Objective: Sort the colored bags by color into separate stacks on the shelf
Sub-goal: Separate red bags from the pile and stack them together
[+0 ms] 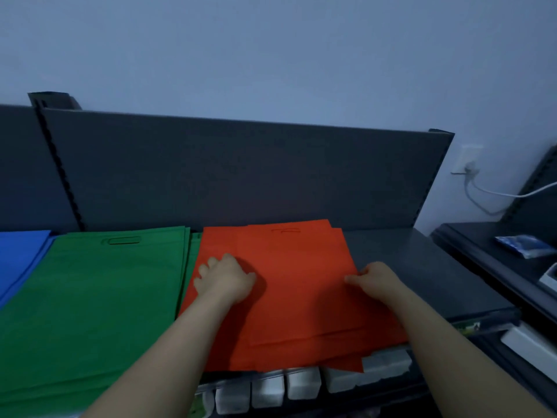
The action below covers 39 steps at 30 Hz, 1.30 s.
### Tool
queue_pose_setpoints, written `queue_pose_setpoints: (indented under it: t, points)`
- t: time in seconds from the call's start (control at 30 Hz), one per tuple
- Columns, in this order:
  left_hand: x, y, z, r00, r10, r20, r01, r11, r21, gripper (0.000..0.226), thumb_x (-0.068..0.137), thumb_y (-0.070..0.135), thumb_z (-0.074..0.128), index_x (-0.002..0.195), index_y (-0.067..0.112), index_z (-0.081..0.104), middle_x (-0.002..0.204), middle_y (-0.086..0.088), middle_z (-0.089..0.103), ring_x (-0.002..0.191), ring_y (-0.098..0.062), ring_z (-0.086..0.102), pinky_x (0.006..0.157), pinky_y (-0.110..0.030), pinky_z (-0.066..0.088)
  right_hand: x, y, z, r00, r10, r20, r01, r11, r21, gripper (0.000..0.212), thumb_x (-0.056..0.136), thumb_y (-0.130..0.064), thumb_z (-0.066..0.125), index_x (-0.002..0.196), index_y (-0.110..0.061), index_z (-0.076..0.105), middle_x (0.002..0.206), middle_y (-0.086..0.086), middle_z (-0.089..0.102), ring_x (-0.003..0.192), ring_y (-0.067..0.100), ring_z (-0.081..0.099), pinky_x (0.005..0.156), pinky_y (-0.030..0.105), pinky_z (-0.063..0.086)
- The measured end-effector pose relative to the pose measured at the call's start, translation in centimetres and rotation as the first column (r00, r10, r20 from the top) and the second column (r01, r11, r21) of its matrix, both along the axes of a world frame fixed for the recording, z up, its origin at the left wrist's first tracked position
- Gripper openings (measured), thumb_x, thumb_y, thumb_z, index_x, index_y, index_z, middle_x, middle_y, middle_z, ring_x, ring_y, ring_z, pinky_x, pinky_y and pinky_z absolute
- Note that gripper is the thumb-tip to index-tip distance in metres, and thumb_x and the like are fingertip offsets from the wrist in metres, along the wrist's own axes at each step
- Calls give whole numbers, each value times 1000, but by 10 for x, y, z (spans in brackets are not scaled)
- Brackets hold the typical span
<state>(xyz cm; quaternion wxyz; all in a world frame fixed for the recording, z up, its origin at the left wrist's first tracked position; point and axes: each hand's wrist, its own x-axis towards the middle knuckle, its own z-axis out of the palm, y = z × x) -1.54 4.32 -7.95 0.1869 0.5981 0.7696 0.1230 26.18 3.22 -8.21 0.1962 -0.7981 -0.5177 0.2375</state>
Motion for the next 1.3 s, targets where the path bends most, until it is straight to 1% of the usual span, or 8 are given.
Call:
queue_pose_setpoints:
  t: [0.2, 0.33, 0.5, 0.63, 0.73, 0.83, 1.0, 1.3]
  points:
    - [-24, 5, -6, 975, 206, 86, -199, 977, -81, 65, 82, 46, 60, 132, 8, 46, 137, -17, 46, 127, -34, 43, 102, -40, 38, 1, 9, -10, 998, 36, -52, -35, 999, 18, 42, 74, -34, 78, 85, 5, 66, 87, 17, 69, 81, 30, 65, 76, 38, 52]
    - [-11, -1, -6, 956, 62, 288, -72, 997, 24, 31, 84, 26, 62, 102, 1, 66, 107, -18, 67, 101, -33, 63, 85, -34, 50, 8, 14, -8, 998, 21, -56, -18, 998, 54, 36, 77, -30, 75, 63, -5, 54, 65, 11, 56, 62, 24, 53, 62, 31, 40]
    - [17, -12, -9, 892, -23, 451, 16, 1000, 20, 32, 85, 28, 61, 110, 7, 62, 109, -10, 65, 98, -29, 63, 84, -32, 52, 29, 16, -5, 989, -127, -72, 133, 986, 97, 47, 81, -25, 71, 53, -11, 35, 53, 5, 37, 49, 19, 38, 48, 29, 25]
    - [18, -9, -8, 867, 32, 498, -35, 999, -3, 18, 88, 25, 59, 93, 8, 59, 104, -13, 65, 94, -31, 64, 82, -36, 54, 28, 18, -9, 984, -117, -131, 128, 989, 81, 40, 83, -27, 70, 59, -7, 45, 61, 8, 47, 56, 21, 46, 50, 29, 33]
    - [23, -10, -7, 814, 3, 580, -23, 999, 28, 14, 89, 19, 59, 99, 10, 58, 97, -10, 64, 86, -27, 63, 72, -31, 53, 23, 20, -14, 980, -90, -177, 102, 993, 64, 37, 82, -32, 70, 84, 5, 67, 85, 20, 67, 80, 33, 64, 74, 38, 52]
    - [18, -1, -7, 737, 94, 669, -129, 992, 2, 15, 86, 19, 64, 91, 5, 62, 87, -10, 65, 76, -25, 63, 66, -32, 53, 23, 23, -14, 973, -125, -196, 148, 983, 106, 37, 85, -29, 66, 87, 8, 67, 90, 24, 67, 79, 32, 62, 77, 41, 52]
    - [18, 13, 0, 598, 170, 783, -158, 983, -93, 31, 82, 24, 73, 103, 4, 61, 98, -17, 67, 84, -33, 66, 72, -38, 55, 6, 29, -15, 873, -97, -479, 126, 992, 29, 36, 81, -29, 74, 100, -2, 61, 95, 10, 66, 83, 26, 64, 76, 32, 50]
    - [26, 17, 49, 571, -223, 790, -161, 913, 375, 47, 79, 14, 75, 120, 19, 52, 107, 0, 66, 92, -16, 65, 82, -33, 54, 5, 14, 45, 862, 226, -455, 152, 739, 656, 27, 84, -12, 72, 107, -16, 58, 106, 2, 69, 94, 14, 67, 86, 32, 53]
